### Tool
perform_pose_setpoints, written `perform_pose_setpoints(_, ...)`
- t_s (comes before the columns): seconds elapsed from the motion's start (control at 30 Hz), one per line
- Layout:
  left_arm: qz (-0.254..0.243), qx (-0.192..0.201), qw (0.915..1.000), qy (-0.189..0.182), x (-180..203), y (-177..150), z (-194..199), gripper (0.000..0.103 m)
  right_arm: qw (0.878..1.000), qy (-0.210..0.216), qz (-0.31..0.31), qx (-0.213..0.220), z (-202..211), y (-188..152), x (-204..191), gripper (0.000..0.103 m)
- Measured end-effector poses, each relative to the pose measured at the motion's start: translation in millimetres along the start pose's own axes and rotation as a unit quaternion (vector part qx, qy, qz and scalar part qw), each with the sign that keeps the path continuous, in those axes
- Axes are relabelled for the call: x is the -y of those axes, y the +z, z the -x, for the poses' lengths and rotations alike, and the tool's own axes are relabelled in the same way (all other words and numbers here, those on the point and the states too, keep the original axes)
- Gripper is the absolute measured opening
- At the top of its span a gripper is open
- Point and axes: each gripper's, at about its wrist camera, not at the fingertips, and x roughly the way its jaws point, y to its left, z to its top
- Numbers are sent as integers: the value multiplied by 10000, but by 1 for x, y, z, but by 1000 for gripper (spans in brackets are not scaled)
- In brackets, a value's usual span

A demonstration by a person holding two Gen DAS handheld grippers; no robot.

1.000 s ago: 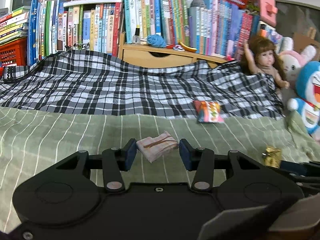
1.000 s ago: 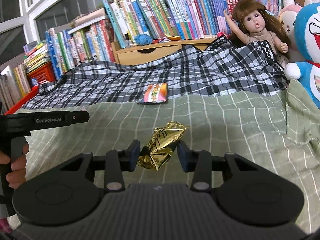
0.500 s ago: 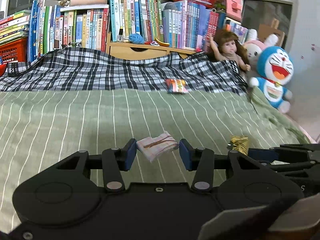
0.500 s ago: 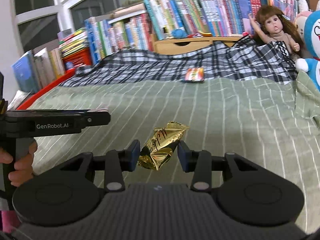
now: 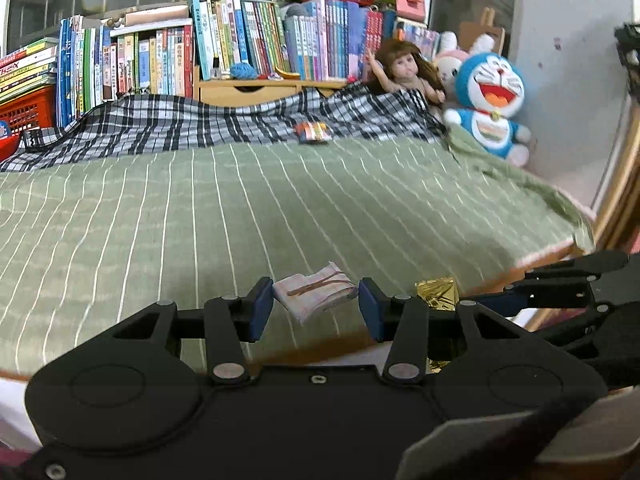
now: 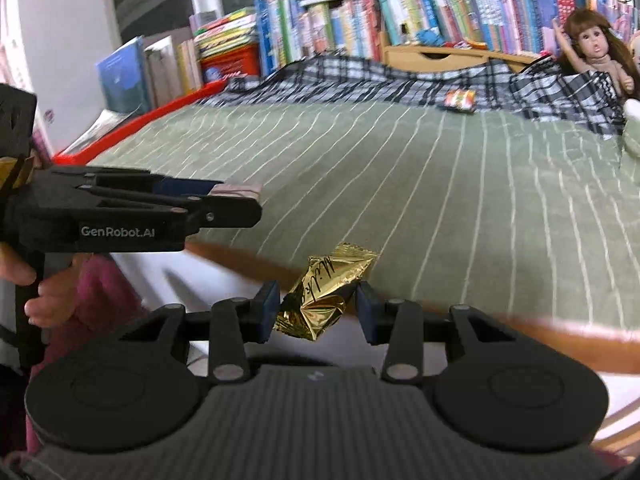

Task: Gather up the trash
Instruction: 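Carry the pink paper and gold foil wrapper off the bed over the bin, then open both grippers to drop the paper and gold wrapper into the bin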

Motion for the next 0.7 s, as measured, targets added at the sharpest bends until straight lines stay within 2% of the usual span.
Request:
perform_pose_setpoints(0.17,-16,-318,9995,3,5,-29,9,44,9995,128,183,-232,3,-22,-13,48)
perform_pose_setpoints(0.37,176,-843,9963,71,2,-65,1,45,9977,148,300,-582,-6,-46,-22,50)
perform_pose_setpoints(0.7,438,-1673,9844,329,-3,-113,-19,45,9939,145,386,-1021,-24,-73,-28,50)
